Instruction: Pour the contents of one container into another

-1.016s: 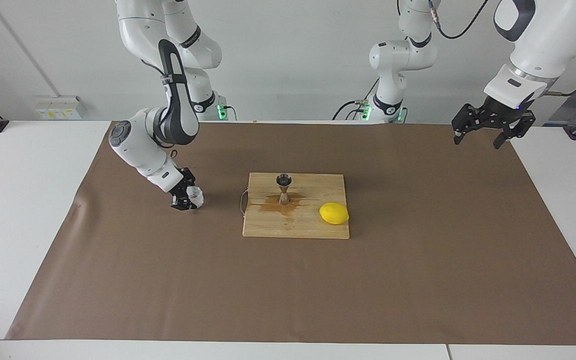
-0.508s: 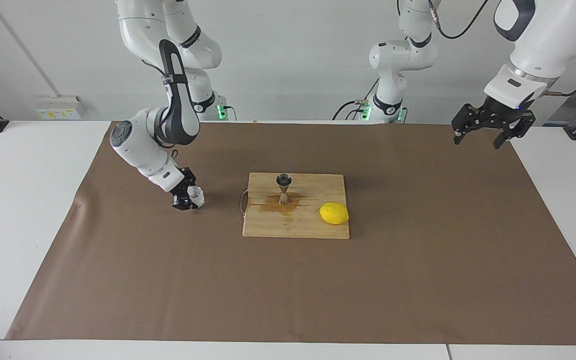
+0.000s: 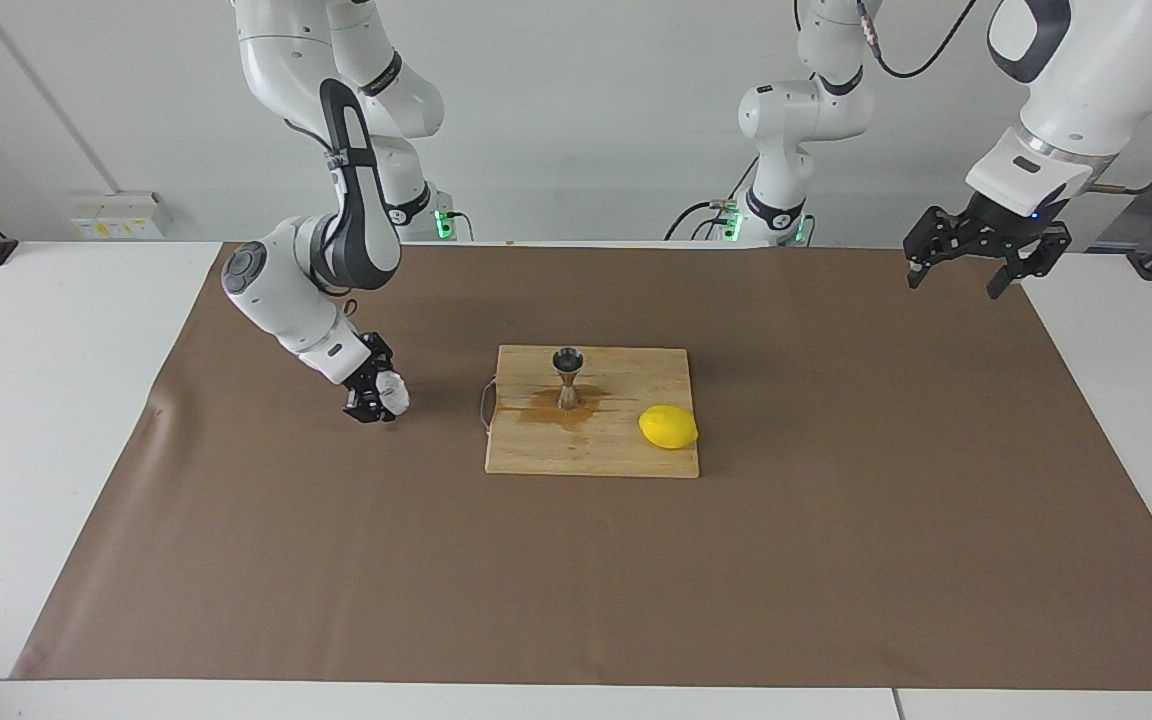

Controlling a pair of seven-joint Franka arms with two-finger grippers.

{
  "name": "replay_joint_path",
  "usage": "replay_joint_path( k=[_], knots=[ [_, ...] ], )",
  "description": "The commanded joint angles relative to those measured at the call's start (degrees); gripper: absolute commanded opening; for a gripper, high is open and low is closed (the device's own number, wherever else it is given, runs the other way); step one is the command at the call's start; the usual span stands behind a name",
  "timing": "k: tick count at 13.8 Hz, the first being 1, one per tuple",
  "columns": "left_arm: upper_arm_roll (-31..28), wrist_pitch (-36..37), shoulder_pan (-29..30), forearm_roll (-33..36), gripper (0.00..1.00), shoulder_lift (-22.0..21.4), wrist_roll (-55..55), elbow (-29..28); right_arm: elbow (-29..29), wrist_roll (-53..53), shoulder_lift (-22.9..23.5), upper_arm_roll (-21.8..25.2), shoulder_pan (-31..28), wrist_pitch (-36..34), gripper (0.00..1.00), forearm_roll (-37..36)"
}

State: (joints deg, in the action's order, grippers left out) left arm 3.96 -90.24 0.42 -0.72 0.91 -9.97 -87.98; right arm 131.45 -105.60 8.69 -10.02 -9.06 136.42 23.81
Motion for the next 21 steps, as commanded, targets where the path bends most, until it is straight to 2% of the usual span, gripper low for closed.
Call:
replay_joint_path(
  k=[1, 4, 7, 11, 13, 17, 21],
  knots=[
    [-0.4, -0.8, -0.4, 0.3, 1.0, -0.1, -0.8, -0.5, 0.4, -1.5, -0.7, -0.4, -0.2, 0.3, 0.94, 2.3],
    [-0.4, -0.8, -0.4, 0.3, 1.0, -0.1, -0.8, -0.4, -0.9, -1.2, -2.8, -0.3, -0.6, -3.1, 1.0, 2.3],
    [-0.4, -0.9, -0.4, 0.3, 1.0, -0.1, -0.8, -0.4, -1.5, -1.0, -6.6, 0.0, -1.1, -7.8, 1.0, 2.2],
    [-0.4, -0.9, -0.4, 0.3, 1.0, -0.1, -0.8, -0.4, -4.3, 2.1, -10.5, 0.2, -3.0, -10.6, 1.0, 0.8],
    [-0.4, -0.9, -0.4, 0.3, 1.0, -0.1, -0.8, -0.4, -6.5, 8.4, -11.8, 0.3, -3.1, -12.7, 1.0, -3.3],
    [-0.4, -0.9, -0.4, 0.3, 1.0, -0.1, -0.8, -0.4, -13.5, 30.4, -12.8, -0.4, -2.0, -20.3, 1.0, -14.6],
    [-0.4, -0.9, -0.4, 0.3, 1.0, -0.1, -0.8, -0.4, -18.2, 51.3, -12.7, -0.4, 2.1, -24.2, 1.0, -19.3]
  ],
)
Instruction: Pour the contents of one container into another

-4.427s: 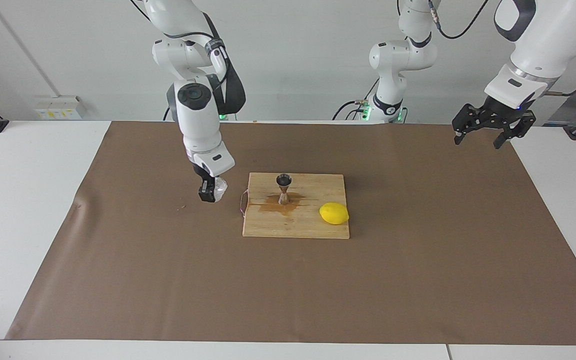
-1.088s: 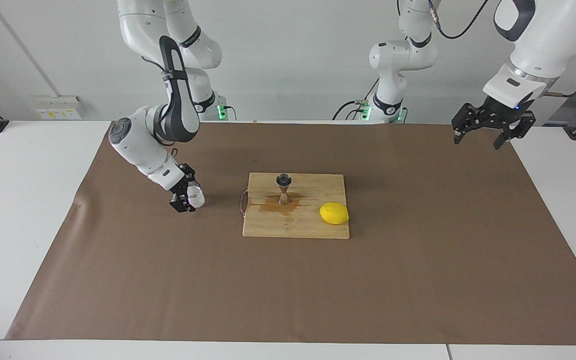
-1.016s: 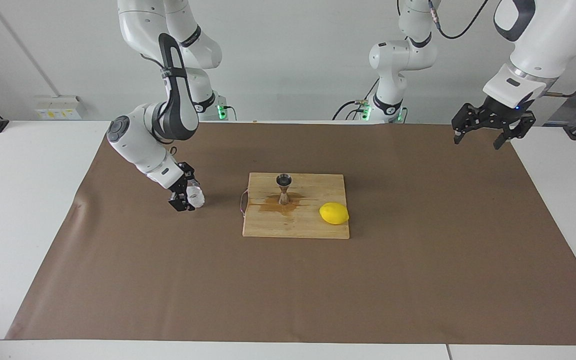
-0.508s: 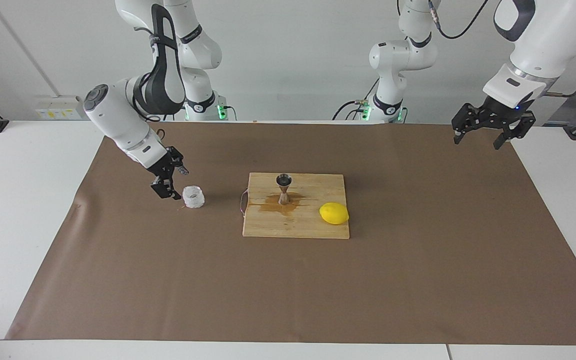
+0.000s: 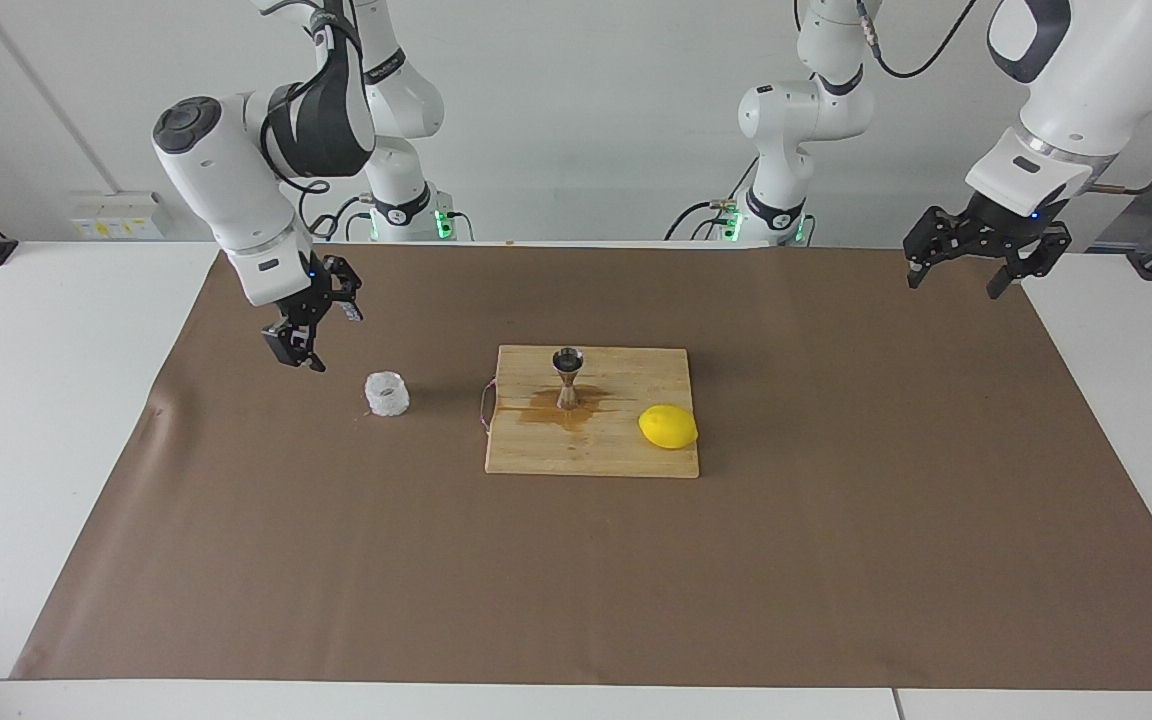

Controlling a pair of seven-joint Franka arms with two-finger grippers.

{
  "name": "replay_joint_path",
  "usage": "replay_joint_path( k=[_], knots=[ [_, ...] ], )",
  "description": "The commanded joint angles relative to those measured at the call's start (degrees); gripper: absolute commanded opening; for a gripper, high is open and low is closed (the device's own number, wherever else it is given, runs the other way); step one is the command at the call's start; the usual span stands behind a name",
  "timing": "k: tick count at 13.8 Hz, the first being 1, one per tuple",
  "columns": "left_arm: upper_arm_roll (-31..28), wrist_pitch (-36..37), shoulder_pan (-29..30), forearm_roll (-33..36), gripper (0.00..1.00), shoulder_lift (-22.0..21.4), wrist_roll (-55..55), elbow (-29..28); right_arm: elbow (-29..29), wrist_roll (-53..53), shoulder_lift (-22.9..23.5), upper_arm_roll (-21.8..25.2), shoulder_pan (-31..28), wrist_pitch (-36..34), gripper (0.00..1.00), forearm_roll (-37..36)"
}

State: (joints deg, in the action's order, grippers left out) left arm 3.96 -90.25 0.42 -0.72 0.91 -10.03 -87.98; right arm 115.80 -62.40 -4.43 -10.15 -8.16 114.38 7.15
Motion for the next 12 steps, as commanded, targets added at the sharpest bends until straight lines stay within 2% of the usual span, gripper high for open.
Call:
replay_joint_path(
  k=[1, 5, 12],
  knots=[
    [-0.4, -0.9, -0.4, 0.3, 1.0, -0.1, -0.7, -0.4, -4.1, 12.7, 0.4, -0.3, 2.3, -2.9, 1.0, -3.6],
    [-0.4, -0.9, -0.4, 0.3, 1.0, -0.1, -0.7, -0.4, -11.5, 31.3, 1.1, -0.3, 5.9, -7.7, 1.0, -8.2],
    [-0.4, -0.9, -0.4, 0.3, 1.0, -0.1, -0.7, -0.4, -17.3, 56.8, 1.3, -0.2, 6.3, -12.6, 1.0, -10.3]
  ],
)
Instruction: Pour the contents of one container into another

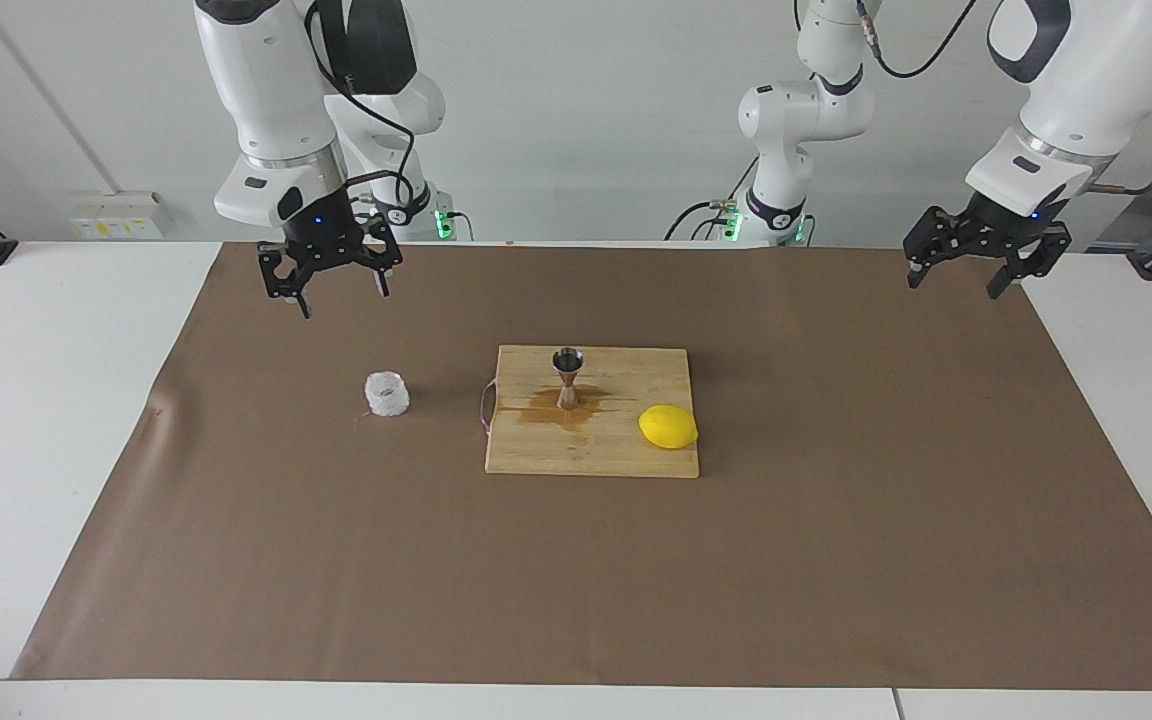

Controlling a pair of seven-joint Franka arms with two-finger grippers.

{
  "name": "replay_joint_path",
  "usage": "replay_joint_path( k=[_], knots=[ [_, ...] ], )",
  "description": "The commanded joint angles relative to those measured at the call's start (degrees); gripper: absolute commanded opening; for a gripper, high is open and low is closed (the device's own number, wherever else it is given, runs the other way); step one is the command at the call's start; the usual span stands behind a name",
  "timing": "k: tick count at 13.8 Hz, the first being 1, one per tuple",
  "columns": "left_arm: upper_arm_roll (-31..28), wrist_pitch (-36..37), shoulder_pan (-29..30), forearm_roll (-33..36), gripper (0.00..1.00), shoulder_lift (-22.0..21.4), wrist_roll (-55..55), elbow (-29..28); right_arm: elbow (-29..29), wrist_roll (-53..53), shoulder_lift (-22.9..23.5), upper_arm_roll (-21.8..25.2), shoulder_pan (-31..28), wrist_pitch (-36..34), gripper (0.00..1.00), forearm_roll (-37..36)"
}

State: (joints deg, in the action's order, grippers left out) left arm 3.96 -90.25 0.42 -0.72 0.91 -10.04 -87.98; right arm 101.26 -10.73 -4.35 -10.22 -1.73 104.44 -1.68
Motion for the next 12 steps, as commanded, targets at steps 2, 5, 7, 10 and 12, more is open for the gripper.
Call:
replay_joint_path(
  k=[2, 5, 7, 10, 12],
  knots=[
    [-0.4, -0.9, -0.4, 0.3, 1.0, -0.1, -0.7, -0.4, -4.0, 11.4, 0.9, -0.2, -0.1, -6.6, 1.0, -1.5],
    [-0.4, -0.9, -0.4, 0.3, 1.0, -0.1, -0.7, -0.4, -5.4, 19.8, 1.2, -0.2, -0.3, -8.8, 1.0, -1.5],
    [-0.4, -0.9, -0.4, 0.3, 1.0, -0.1, -0.7, -0.4, -5.5, 20.6, 1.1, 0.5, -0.4, -9.5, 1.0, -1.3],
    [-0.4, -0.9, -0.4, 0.3, 1.0, -0.1, -0.7, -0.4, -5.5, 20.5, 1.0, 4.7, 2.6, -10.2, 1.0, -1.3],
    [-0.4, -0.9, -0.4, 0.3, 1.0, -0.1, -0.7, -0.4, -5.5, 20.5, 0.7, 7.5, 4.2, -11.6, 1.0, -0.9]
  ],
)
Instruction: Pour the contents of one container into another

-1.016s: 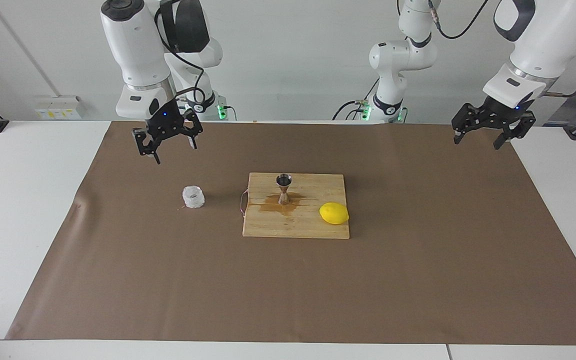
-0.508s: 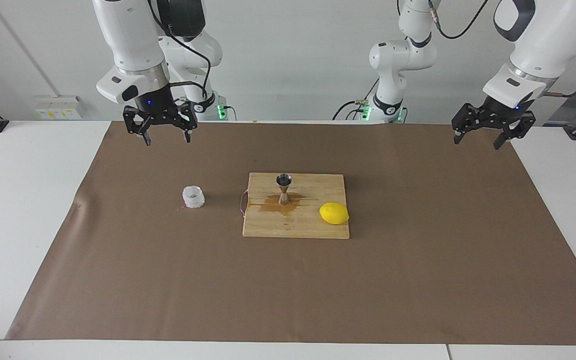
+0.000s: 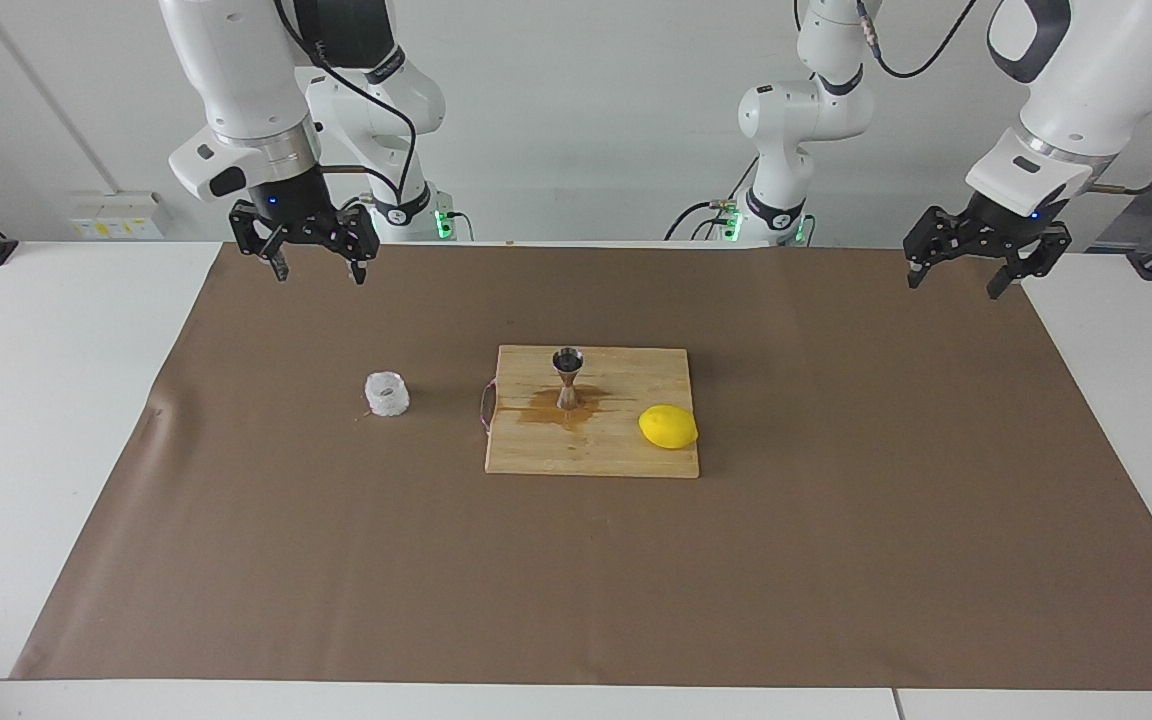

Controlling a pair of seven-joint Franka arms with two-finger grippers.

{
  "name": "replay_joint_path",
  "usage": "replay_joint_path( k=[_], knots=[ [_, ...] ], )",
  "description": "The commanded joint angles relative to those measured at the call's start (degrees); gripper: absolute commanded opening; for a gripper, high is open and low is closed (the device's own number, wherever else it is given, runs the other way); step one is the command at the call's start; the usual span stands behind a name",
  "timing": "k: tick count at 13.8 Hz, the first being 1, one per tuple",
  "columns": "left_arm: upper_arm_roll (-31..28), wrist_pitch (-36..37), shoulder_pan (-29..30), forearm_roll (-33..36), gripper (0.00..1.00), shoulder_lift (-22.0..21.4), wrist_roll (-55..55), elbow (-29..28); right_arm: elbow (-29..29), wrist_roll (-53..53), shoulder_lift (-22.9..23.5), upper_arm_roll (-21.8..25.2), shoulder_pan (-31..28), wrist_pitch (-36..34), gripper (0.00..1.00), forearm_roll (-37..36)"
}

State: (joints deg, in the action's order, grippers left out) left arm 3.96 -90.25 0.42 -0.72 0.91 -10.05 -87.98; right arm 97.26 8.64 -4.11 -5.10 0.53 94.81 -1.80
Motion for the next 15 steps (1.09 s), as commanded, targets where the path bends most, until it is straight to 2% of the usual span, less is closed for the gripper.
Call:
replay_joint_path(
  k=[1, 5, 15],
  knots=[
    [-0.4, -0.9, -0.4, 0.3, 1.0, -0.1, -0.7, -0.4, -1.4, 1.0, 0.4, 2.5, 1.9, -2.3, 1.0, -0.7],
    [-0.4, -0.9, -0.4, 0.3, 1.0, -0.1, -0.7, -0.4, -0.8, 1.2, 0.0, 2.5, 1.8, -5.4, 1.0, -0.7],
    [-0.4, -0.9, -0.4, 0.3, 1.0, -0.1, -0.7, -0.4, -0.1, 1.0, -0.5, 2.4, 1.6, -5.0, 1.0, -0.4]
  ],
)
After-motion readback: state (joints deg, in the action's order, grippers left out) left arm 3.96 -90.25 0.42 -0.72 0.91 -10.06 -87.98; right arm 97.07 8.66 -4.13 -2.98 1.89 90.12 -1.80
